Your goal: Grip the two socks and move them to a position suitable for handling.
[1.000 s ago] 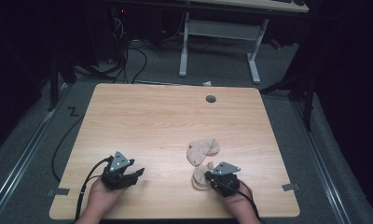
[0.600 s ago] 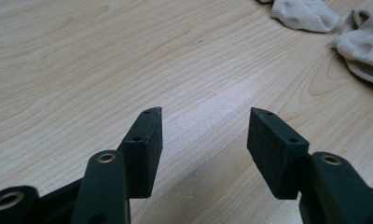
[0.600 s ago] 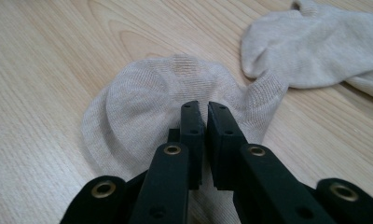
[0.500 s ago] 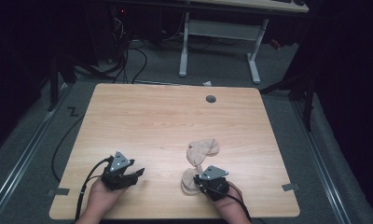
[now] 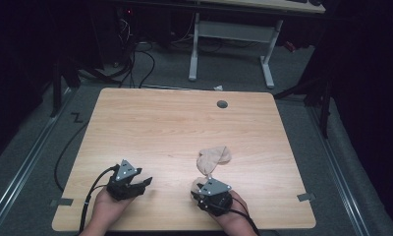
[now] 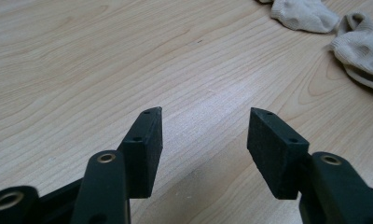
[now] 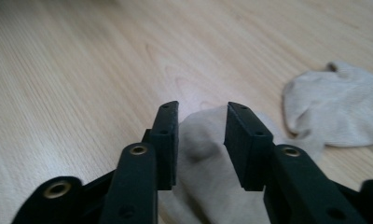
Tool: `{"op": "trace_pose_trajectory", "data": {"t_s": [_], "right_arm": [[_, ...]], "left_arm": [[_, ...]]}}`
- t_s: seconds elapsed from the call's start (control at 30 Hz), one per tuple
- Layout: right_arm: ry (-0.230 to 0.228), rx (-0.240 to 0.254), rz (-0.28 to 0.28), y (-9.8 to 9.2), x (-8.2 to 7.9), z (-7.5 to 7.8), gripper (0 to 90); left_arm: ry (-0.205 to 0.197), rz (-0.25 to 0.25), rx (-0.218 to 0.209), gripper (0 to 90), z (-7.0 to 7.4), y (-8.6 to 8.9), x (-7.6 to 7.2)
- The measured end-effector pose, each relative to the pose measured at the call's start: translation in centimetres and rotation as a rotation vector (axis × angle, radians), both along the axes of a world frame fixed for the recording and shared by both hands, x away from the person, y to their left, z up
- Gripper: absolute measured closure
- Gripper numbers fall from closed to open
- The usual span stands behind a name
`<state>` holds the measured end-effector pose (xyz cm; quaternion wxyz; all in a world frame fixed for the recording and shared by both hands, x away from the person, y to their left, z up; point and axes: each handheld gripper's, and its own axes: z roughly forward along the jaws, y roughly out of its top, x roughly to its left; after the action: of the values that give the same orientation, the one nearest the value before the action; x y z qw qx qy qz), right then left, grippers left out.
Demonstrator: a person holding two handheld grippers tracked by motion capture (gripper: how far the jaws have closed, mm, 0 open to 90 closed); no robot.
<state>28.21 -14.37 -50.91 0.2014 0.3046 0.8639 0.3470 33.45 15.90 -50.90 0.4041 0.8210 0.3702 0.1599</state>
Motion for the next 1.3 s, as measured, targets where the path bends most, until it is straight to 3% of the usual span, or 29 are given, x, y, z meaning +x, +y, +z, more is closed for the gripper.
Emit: {"op": "trace_pose_trajectory", "data": {"t_s": [0.13, 0.2, 0.37, 0.43, 0.5, 0.53, 0.67, 0.7, 0.77, 0.97, 1.07, 1.1, 1.3], "right_arm": [[0.023, -0.046, -0.006, 0.6, 0.2, -0.9, 60.2], [0.029, -0.056, -0.012, 0.5, 0.5, -1.2, 64.1], [0.048, -0.024, -0.012, 0.0, 0.8, -1.2, 82.4], [0.043, -0.014, -0.019, -0.1, 0.9, -1.0, 84.1], [0.008, 0.043, -0.033, -0.6, 0.6, 0.0, 84.6], [0.008, 0.043, -0.033, -0.6, 0.6, 0.0, 84.6], [-0.034, 0.105, -0.054, -1.3, 0.3, 1.2, 84.5], [-0.054, 0.121, -0.068, -1.7, 0.4, 1.6, 84.4], [-0.063, 0.123, -0.073, -1.8, 0.4, 1.6, 84.4], [-0.066, 0.152, -0.127, -3.6, 0.7, 1.6, 84.4], [-0.077, 0.170, -0.146, -4.2, 0.5, 1.8, 84.4], [-0.090, 0.169, -0.153, -4.5, 0.3, 1.9, 84.4], [-0.105, 0.165, -0.190, -5.5, -0.3, 2.1, 84.4]], "left_arm": [[-0.006, -0.005, -0.001, 45.8, 0.1, -0.1, -0.1], [-0.003, -0.004, -0.004, 45.5, 0.1, -0.1, -0.1], [0.002, -0.017, -0.002, 45.5, 0.0, -0.7, -0.2], [0.007, -0.033, 0.008, 45.5, -0.1, -1.2, -0.3], [0.016, -0.057, 0.006, 45.5, -0.2, -2.1, -0.7], [0.016, -0.057, 0.006, 45.5, -0.2, -2.1, -0.7], [0.021, -0.106, 0.003, 45.8, -0.2, -4.0, -1.6], [0.020, -0.127, 0.009, 46.7, -0.2, -5.1, -2.0], [0.022, -0.142, 0.005, 47.6, -0.1, -5.8, -2.2], [0.014, -0.205, -0.054, 64.3, 0.3, -8.8, -2.9], [-0.022, -0.238, -0.032, 75.9, 0.2, -10.8, -3.4], [-0.016, -0.269, -0.026, 77.3, 0.0, -11.8, -3.6], [0.006, -0.335, 0.028, 78.2, -1.0, -14.1, -3.7]]}}
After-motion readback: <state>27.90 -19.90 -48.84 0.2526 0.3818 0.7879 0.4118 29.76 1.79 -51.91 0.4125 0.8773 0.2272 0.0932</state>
